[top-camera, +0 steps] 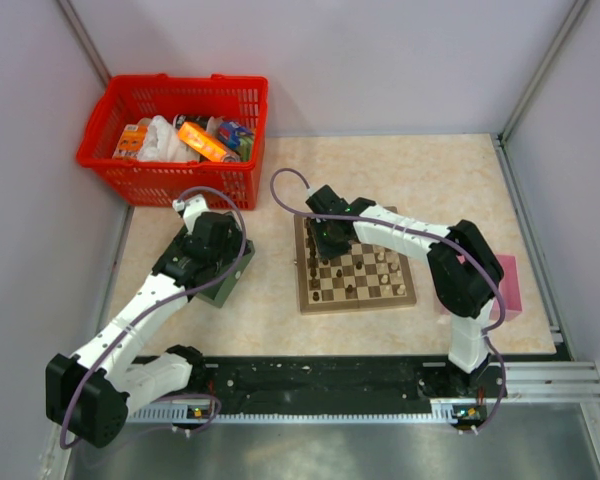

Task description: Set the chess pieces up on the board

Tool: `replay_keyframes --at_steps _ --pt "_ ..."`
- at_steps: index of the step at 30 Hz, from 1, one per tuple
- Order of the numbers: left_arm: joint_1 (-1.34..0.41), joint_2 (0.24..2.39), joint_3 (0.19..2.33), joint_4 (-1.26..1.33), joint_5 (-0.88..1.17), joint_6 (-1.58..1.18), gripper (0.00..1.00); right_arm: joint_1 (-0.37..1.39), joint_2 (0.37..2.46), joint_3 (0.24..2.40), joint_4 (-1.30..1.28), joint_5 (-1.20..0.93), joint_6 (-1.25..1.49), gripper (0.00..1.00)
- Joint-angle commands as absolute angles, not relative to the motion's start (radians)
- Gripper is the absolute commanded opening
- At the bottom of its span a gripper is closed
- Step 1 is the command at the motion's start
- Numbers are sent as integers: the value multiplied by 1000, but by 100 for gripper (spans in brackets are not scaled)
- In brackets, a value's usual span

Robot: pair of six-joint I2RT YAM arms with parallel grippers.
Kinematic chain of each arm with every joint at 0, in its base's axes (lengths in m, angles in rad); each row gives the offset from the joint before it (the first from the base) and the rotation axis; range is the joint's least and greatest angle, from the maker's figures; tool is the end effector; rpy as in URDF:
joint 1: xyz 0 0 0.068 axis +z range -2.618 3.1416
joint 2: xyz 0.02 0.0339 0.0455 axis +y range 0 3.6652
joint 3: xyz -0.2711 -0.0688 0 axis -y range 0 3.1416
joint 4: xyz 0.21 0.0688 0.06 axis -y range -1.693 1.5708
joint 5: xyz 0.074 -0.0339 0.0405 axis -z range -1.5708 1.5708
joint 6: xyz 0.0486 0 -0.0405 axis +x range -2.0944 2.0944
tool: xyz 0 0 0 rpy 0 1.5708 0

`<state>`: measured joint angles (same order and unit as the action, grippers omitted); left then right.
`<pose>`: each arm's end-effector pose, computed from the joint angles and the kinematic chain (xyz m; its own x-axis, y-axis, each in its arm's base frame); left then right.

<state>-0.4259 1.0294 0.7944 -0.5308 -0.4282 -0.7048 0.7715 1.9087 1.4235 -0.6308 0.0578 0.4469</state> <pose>0.1756 -0.0575 0.2733 -0.5477 -0.3987 -0.7355 -0.3303 0.9108 -0.2478 0.2725 0.2611 0.2143 -0.8737 -0.2479 -0.4186 -0.3330 0.9320 0.1430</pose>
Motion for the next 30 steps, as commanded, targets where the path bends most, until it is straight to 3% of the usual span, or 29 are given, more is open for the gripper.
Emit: replay_keyframes --at_steps 1,17,30 --pt "-422 1002 796 -509 -445 -704 96 784 1899 1474 -614 46 453 29" --pt "-422 1011 801 -505 -431 -710 96 744 1645 1306 -634 156 468 33" --pt "-422 1025 802 -488 -411 -718 96 658 1632 1181 -635 150 499 33"
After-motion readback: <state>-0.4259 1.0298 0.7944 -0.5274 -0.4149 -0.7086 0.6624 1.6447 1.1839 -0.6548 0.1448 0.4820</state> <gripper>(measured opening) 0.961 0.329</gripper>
